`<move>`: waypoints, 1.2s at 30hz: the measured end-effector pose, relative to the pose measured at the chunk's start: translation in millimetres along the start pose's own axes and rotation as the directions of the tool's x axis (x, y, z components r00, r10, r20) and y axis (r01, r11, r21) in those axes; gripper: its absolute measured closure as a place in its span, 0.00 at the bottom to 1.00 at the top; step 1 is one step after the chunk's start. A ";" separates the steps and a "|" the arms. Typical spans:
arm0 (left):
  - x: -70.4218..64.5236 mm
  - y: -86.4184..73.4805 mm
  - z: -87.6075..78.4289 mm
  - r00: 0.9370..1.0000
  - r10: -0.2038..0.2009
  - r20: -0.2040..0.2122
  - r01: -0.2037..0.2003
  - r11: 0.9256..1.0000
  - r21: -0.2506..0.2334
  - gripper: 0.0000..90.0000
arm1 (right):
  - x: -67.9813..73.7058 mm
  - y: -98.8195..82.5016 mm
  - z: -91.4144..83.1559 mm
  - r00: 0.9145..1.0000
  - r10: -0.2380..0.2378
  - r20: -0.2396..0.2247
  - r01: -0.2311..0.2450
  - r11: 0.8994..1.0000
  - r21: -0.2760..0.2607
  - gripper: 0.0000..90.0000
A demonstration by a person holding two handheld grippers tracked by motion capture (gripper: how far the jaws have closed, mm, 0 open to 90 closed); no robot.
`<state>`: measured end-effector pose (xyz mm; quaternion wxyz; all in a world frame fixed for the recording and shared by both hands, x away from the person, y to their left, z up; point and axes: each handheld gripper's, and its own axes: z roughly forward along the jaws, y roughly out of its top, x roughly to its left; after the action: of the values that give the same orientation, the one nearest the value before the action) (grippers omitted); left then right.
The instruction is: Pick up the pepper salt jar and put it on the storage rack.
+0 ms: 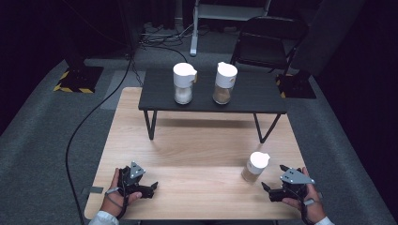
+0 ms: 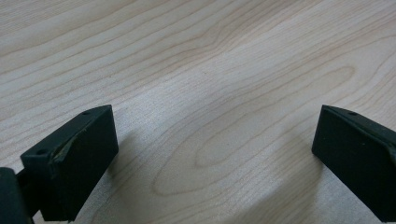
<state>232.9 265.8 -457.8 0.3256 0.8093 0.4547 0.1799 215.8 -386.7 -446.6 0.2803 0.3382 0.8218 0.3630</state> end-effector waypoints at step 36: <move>0.5 0.2 0.3 1.000 0.001 0.003 -0.001 1.000 -0.001 0.00 | -39.8 -17.0 16.3 0.961 0.273 0.033 -0.275 0.951 0.144 0.00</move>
<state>233.5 266.1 -457.9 0.3263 0.8097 0.4537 0.1792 245.8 -419.0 -460.9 0.2066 0.4709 0.7896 0.3347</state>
